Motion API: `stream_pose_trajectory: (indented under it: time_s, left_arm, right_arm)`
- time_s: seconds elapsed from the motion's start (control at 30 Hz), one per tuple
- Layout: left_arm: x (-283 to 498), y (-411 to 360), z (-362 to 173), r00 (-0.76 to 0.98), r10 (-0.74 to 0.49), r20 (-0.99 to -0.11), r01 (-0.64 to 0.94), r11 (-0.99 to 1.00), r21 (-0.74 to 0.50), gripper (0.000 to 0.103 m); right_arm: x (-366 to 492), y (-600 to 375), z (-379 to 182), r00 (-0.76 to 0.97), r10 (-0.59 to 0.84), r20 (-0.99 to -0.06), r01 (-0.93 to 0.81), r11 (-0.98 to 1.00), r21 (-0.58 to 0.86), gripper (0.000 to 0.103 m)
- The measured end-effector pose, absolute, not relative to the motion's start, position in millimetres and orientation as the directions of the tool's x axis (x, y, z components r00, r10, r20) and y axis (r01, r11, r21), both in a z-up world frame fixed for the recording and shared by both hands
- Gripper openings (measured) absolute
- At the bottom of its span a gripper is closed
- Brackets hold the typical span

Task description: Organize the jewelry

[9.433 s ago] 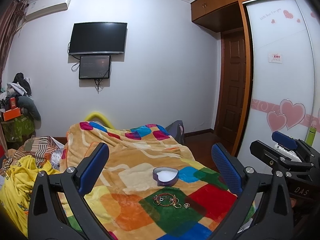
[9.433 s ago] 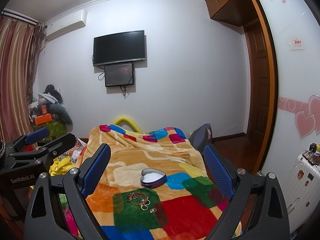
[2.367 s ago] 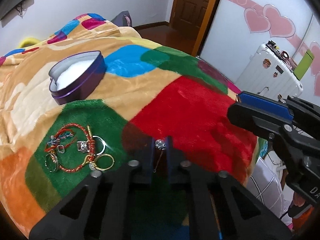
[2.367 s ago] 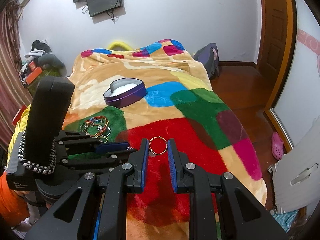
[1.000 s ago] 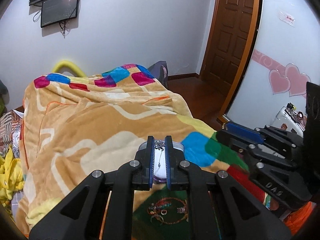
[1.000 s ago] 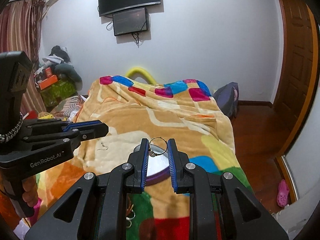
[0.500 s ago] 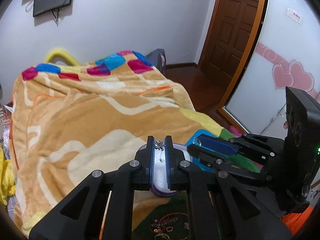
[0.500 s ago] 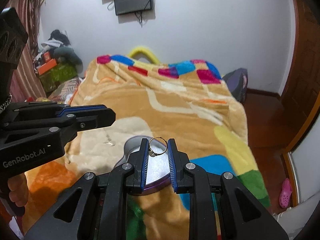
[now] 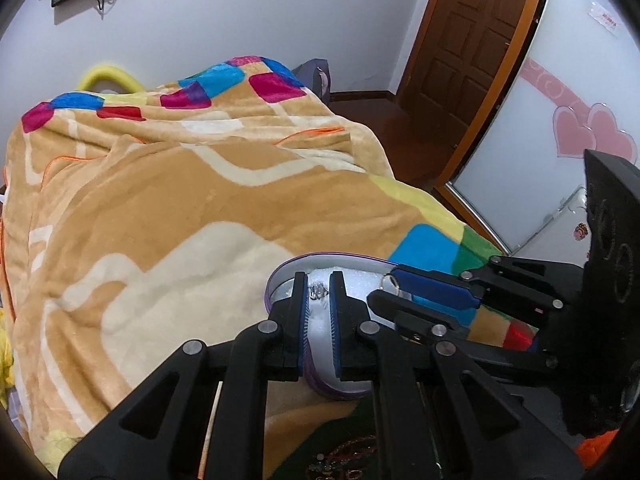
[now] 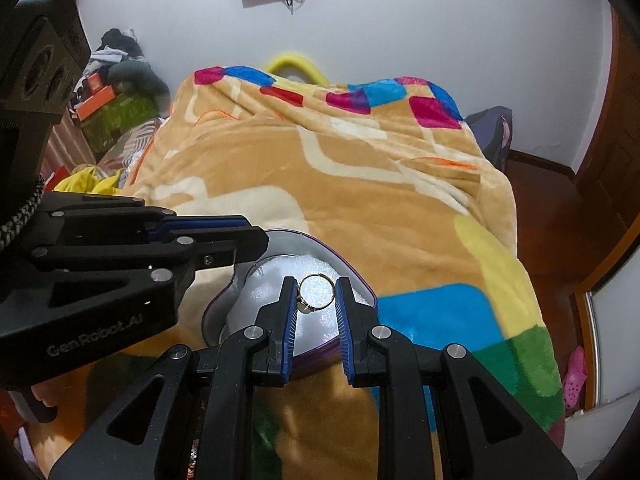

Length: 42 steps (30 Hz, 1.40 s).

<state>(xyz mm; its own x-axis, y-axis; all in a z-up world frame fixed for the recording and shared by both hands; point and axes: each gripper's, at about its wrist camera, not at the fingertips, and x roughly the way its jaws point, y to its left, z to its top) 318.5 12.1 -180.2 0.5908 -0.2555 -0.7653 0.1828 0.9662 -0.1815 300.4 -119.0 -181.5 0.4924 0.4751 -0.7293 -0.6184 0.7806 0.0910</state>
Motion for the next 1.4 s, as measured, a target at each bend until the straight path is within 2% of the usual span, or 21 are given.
stream_pose_trajectory:
  time_s: [0.37, 0.8, 0.9, 1.17, 1.4]
  left_arm:
    - [311, 16, -165, 0.614, -0.257, -0.746, 0.194, 0.966, -0.172, 0.01]
    - [276, 36, -127, 0.681, -0.192, -0.707, 0.143, 0.981, -0.129, 0.036]
    - [264, 40, -120, 0.692, -0.181, -0.699, 0.133, 0.983, -0.123, 0.042]
    - [229, 45, -121, 0.693, -0.155, -0.704, 0.127, 0.988, -0.092, 0.049]
    - [204, 43, -146, 0.648, -0.158, -0.745, 0.141, 0.986, -0.087, 0.049]
  right_arm:
    - [298, -115, -178, 0.481, 0.473, -0.739, -0.632, 0.77, 0.082, 0.017]
    - [280, -127, -150, 0.526, 0.465, -0.712, -0.601, 0.795, 0.075, 0.018]
    - [272, -133, -141, 0.538, 0.472, -0.698, -0.592, 0.801, 0.086, 0.022]
    - [246, -140, -134, 0.552, 0.468, -0.69, -0.573, 0.814, 0.094, 0.026]
    - [229, -141, -148, 0.528, 0.449, -0.721, -0.547, 0.829, 0.116, 0.026]
